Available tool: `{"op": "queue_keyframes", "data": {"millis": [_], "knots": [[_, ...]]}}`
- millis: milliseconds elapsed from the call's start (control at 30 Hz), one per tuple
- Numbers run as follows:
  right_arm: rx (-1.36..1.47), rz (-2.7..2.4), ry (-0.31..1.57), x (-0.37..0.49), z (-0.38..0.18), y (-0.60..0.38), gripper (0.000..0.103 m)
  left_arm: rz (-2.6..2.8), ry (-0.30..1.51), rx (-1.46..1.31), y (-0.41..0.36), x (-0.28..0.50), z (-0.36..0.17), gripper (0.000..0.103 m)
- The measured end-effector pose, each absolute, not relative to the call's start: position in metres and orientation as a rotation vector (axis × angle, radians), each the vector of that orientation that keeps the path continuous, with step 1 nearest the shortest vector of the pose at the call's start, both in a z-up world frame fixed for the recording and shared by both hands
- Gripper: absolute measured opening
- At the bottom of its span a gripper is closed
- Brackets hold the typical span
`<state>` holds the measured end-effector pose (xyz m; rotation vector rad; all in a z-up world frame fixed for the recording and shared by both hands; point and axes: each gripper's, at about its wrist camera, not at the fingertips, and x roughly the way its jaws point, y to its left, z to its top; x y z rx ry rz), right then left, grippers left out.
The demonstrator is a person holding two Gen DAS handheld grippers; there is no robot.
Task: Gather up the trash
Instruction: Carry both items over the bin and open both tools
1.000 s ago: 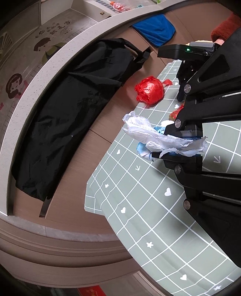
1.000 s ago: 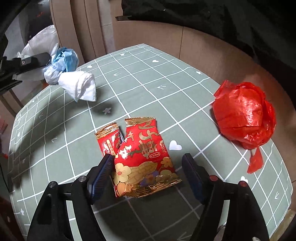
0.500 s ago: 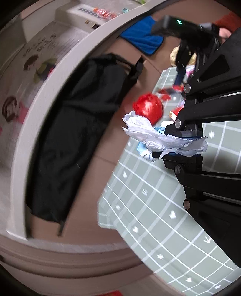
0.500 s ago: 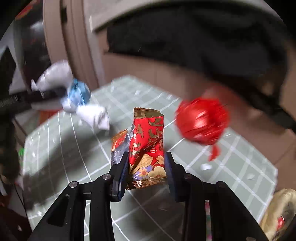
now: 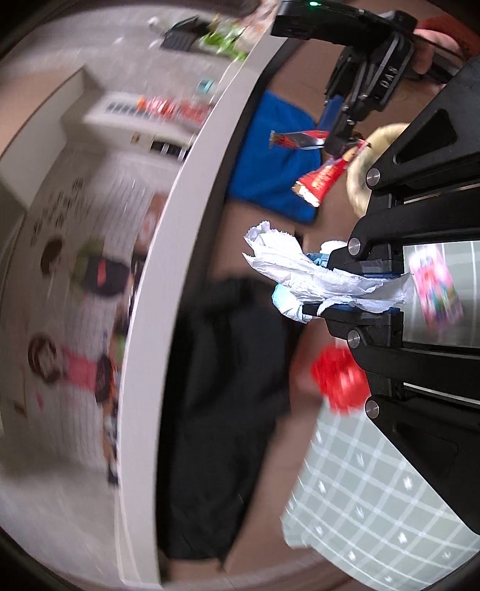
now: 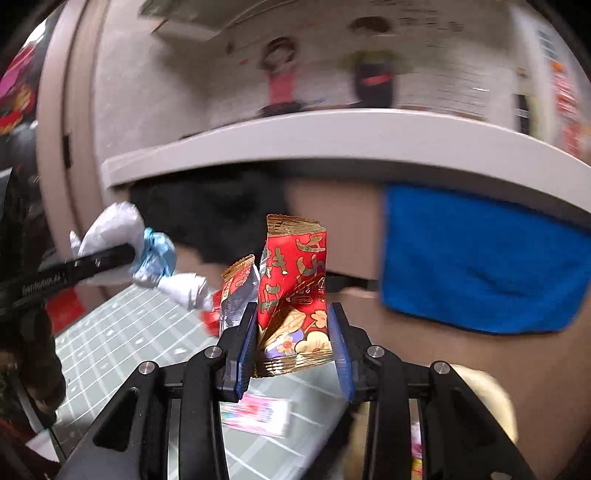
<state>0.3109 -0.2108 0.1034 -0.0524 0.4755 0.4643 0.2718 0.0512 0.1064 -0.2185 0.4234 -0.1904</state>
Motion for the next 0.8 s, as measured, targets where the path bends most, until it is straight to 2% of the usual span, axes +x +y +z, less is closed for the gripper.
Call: {"op": "queue_keyframes", "data": {"millis": [367, 800], "knots": [[0.019, 0.226, 0.434, 0.299, 0.113, -0.343, 0.034, -0.400, 0.400, -0.115, -0.100, 0.288, 0.111, 0.010], [0.073, 0.160, 0.479, 0.314, 0.087, -0.396, 0.034, -0.485, 0.497, -0.115, -0.163, 0.316, 0.069, 0.010]]}}
